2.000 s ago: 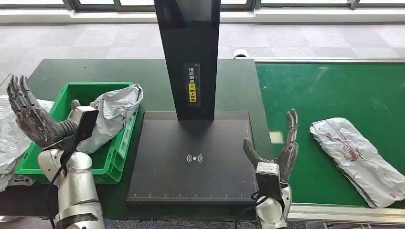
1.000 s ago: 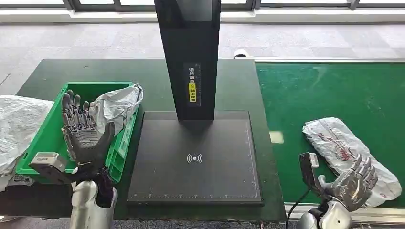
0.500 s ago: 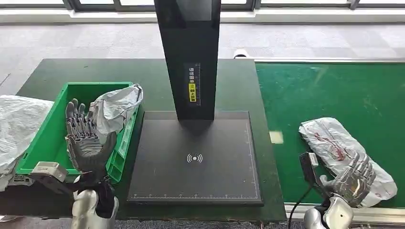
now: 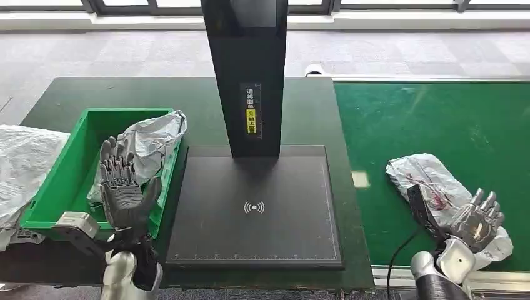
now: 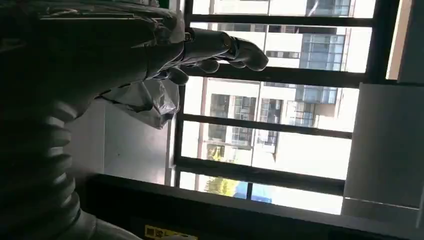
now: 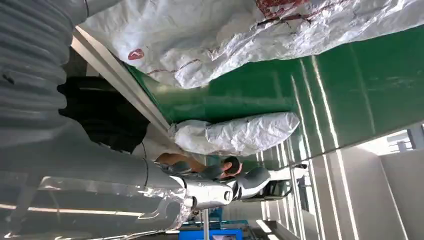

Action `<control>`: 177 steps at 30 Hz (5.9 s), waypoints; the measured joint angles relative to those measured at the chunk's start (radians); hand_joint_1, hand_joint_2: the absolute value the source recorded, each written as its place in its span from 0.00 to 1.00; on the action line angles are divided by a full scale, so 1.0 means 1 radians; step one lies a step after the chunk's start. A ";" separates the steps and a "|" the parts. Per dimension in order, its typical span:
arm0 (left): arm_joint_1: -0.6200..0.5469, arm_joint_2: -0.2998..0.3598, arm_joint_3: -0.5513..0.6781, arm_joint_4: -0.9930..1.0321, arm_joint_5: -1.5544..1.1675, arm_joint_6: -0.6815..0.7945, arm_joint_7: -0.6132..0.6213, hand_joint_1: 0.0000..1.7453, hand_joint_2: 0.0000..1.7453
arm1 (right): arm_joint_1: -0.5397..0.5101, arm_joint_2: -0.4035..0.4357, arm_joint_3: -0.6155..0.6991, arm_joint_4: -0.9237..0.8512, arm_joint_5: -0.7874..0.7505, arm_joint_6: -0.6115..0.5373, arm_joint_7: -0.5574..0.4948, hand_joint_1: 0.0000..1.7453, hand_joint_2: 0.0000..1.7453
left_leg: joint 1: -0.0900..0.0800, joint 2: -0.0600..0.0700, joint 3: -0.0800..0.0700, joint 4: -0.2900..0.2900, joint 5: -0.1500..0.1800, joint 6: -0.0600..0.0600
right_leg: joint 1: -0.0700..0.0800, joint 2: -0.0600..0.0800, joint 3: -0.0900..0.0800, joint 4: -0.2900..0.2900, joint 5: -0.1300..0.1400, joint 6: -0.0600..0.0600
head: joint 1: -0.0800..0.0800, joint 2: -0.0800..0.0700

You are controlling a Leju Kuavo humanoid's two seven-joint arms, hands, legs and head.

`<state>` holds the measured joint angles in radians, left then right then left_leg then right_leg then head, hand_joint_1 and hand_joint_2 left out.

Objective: Moved the parcel from conveyor to table for the left to box.

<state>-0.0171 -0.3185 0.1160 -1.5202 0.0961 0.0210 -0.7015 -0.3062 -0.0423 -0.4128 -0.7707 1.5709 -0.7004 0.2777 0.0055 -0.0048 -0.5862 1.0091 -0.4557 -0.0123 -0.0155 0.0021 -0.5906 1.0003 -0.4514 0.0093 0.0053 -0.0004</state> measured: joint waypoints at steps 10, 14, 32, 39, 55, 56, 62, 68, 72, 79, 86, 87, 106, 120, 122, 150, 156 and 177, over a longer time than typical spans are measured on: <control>-0.002 0.000 0.000 0.033 -0.001 0.002 0.000 0.00 1.00 | -0.041 -0.023 -0.008 0.089 0.000 0.000 0.026 0.00 1.00 | 0.000 0.000 0.000 0.000 0.000 0.000 | 0.000 -0.001 0.000 0.000 0.000 0.000 | 0.000 0.000; -0.002 0.000 0.000 0.042 -0.005 0.008 0.000 0.00 1.00 | -0.045 -0.029 -0.009 0.115 0.000 0.000 0.032 0.00 1.00 | 0.000 0.000 0.000 0.000 0.000 0.000 | 0.000 -0.001 0.000 0.000 0.000 0.000 | 0.000 0.000; -0.002 0.000 0.000 0.042 -0.019 0.013 0.000 0.00 1.00 | -0.146 -0.050 -0.008 0.383 -0.128 0.029 0.004 0.00 1.00 | 0.000 0.000 0.000 0.000 0.000 0.000 | 0.000 -0.001 0.000 0.000 0.000 0.000 | 0.000 0.000; -0.002 0.000 0.000 0.048 -0.020 -0.002 0.000 0.00 1.00 | -0.166 -0.050 -0.010 0.408 -0.141 0.075 0.018 0.00 1.00 | 0.000 0.000 0.001 0.000 0.000 0.000 | 0.000 0.000 0.001 0.000 0.000 0.000 | 0.000 0.000; -0.007 0.000 0.000 0.088 -0.035 -0.029 0.000 0.00 1.00 | -0.183 -0.050 -0.126 0.427 -0.190 0.182 0.042 0.01 1.00 | 0.000 0.000 0.008 0.000 0.000 0.002 | 0.000 -0.001 0.010 -0.003 0.000 0.002 | 0.000 0.000; -0.007 0.000 0.000 0.090 -0.035 -0.029 0.000 0.00 1.00 | -0.183 -0.050 -0.127 0.427 -0.190 0.183 0.042 0.77 1.00 | 0.000 0.000 0.008 0.000 0.000 0.002 | 0.000 -0.001 0.011 -0.003 0.001 0.003 | 0.000 0.000; -0.008 0.000 0.000 0.099 -0.036 -0.029 0.000 0.00 1.00 | -0.182 -0.050 -0.132 0.435 -0.188 0.192 0.042 1.00 1.00 | 0.000 0.000 0.008 0.000 0.000 0.002 | 0.000 -0.001 0.011 -0.004 0.001 0.003 | 0.000 0.000; -0.010 0.000 0.000 0.110 -0.043 -0.033 0.000 0.00 1.00 | -0.180 -0.050 -0.146 0.437 -0.154 0.194 0.043 1.00 1.00 | 0.000 0.000 0.008 0.001 0.000 0.002 | 0.000 -0.001 0.010 -0.004 0.001 0.003 | 0.000 0.000; -0.011 0.001 0.000 0.117 -0.049 -0.033 0.000 0.00 1.00 | -0.180 -0.050 -0.149 0.437 -0.124 0.177 0.046 1.00 1.00 | 0.000 0.000 0.008 0.001 0.000 0.002 | 0.000 0.000 0.010 -0.004 0.001 0.003 | 0.000 0.000; -0.010 0.001 0.000 0.117 -0.049 -0.020 0.000 0.00 1.00 | -0.177 -0.045 -0.151 0.436 -0.072 0.078 -0.009 1.00 1.00 | 0.001 0.000 0.005 0.000 0.000 0.002 | 0.001 -0.001 0.008 -0.003 0.001 0.003 | 0.000 0.000; -0.010 0.001 0.000 0.116 -0.047 -0.008 0.000 0.00 1.00 | -0.158 -0.015 -0.151 0.385 -0.035 0.004 -0.075 1.00 1.00 | 0.001 -0.001 0.004 0.000 0.000 0.002 | 0.000 -0.001 0.007 -0.003 0.001 0.003 | 0.000 0.000; -0.010 0.001 0.000 0.115 -0.047 -0.006 0.000 0.00 1.00 | -0.144 -0.004 -0.151 0.347 -0.031 0.001 -0.097 1.00 1.00 | 0.001 -0.001 0.004 0.000 0.000 0.002 | 0.000 -0.001 0.007 -0.003 0.001 0.003 | 0.000 0.000; -0.009 0.000 0.000 0.109 -0.055 0.001 0.000 0.00 1.00 | 0.053 0.365 -0.145 -0.417 -0.224 -0.002 -0.661 1.00 1.00 | 0.002 0.000 0.002 0.000 0.000 0.000 | 0.001 0.000 0.004 -0.001 -0.001 0.001 | 0.000 0.000; -0.013 0.001 -0.003 0.131 -0.077 0.006 0.000 0.00 1.00 | 0.183 0.368 0.220 -0.696 -0.427 -0.001 -0.751 1.00 1.00 | 0.002 0.003 0.002 0.000 0.000 0.000 | 0.002 0.002 0.001 -0.001 -0.001 0.001 | 0.000 0.000; -0.014 0.001 -0.003 0.134 -0.077 0.007 0.000 0.00 1.00 | 0.192 0.366 0.267 -0.713 -0.434 -0.001 -0.758 1.00 1.00 | 0.002 0.004 0.002 0.000 0.000 -0.001 | 0.002 0.003 0.000 -0.001 -0.001 0.001 | 0.000 0.000; -0.018 0.001 -0.005 0.156 -0.089 -0.008 -0.001 0.00 1.00 | 0.136 0.343 0.598 -0.233 -0.757 0.386 -0.750 1.00 1.00 | 0.002 0.005 0.002 0.000 0.000 -0.001 | 0.002 0.003 0.001 -0.001 -0.001 0.000 | 0.000 0.000; -0.018 0.001 -0.005 0.156 -0.089 -0.002 -0.001 0.00 1.00 | 0.108 0.343 0.584 -0.122 -0.747 0.383 -0.721 1.00 1.00 | 0.002 0.005 0.001 0.000 0.000 -0.001 | 0.002 0.003 0.000 -0.001 -0.001 0.000 | 0.000 0.000; -0.018 0.001 -0.013 0.149 -0.140 0.040 -0.001 0.00 1.00 | 0.090 0.343 0.530 -0.040 -0.777 0.255 -0.758 0.00 1.00 | 0.002 0.004 0.002 0.000 0.000 -0.001 | 0.002 0.003 0.001 -0.001 0.000 0.000 | 0.000 0.000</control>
<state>-0.0352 -0.3178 0.1026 -1.3714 -0.0434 0.0610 -0.7023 -0.2166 0.3010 0.1171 -0.8102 0.7935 -0.4455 -0.4806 0.0073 -0.0005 -0.5845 1.0092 -0.4559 -0.0129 -0.0139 0.0050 -0.5898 0.9996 -0.4518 0.0094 0.0053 -0.0004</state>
